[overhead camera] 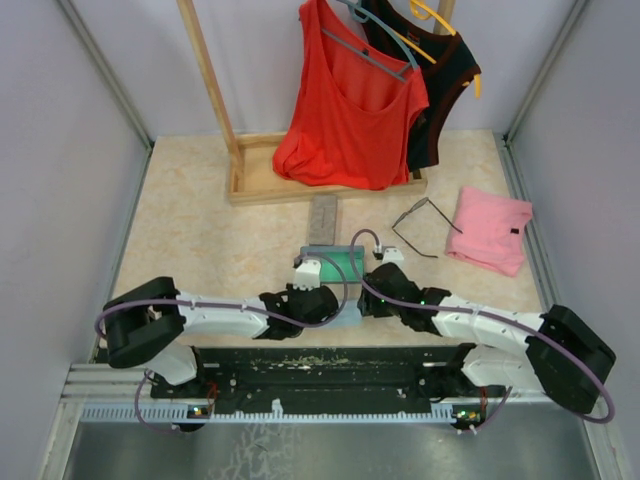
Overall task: Organize the sunglasses
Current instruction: Pick up the glasses cleaning cloth from the center of the board.
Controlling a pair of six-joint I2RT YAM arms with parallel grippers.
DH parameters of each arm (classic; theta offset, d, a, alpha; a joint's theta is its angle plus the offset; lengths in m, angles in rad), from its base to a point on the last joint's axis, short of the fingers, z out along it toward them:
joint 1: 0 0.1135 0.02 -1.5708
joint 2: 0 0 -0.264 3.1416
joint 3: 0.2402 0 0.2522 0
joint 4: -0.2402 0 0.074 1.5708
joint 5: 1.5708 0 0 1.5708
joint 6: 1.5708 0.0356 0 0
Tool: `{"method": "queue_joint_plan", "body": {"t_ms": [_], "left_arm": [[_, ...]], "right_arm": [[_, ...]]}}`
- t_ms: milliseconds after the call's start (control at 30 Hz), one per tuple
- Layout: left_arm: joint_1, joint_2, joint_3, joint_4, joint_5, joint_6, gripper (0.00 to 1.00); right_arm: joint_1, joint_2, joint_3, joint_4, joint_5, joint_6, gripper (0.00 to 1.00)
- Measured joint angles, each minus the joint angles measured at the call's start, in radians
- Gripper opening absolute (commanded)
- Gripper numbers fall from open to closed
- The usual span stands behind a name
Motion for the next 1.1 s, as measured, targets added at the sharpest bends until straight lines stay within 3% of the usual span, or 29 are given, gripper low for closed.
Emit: {"method": "queue_joint_plan", "body": {"t_ms": [467, 1100], "left_arm": [[0.000, -0.023, -0.041, 0.043, -0.002, -0.023, 0.00], [0.000, -0.032, -0.054, 0.061, -0.001, -0.023, 0.00]], "right_arm": [[-0.021, 0.138, 0.061, 0.028, -0.049, 0.003, 0.42], [-0.023, 0.295, 0.240, -0.156, -0.055, -0.038, 0.37]]}}
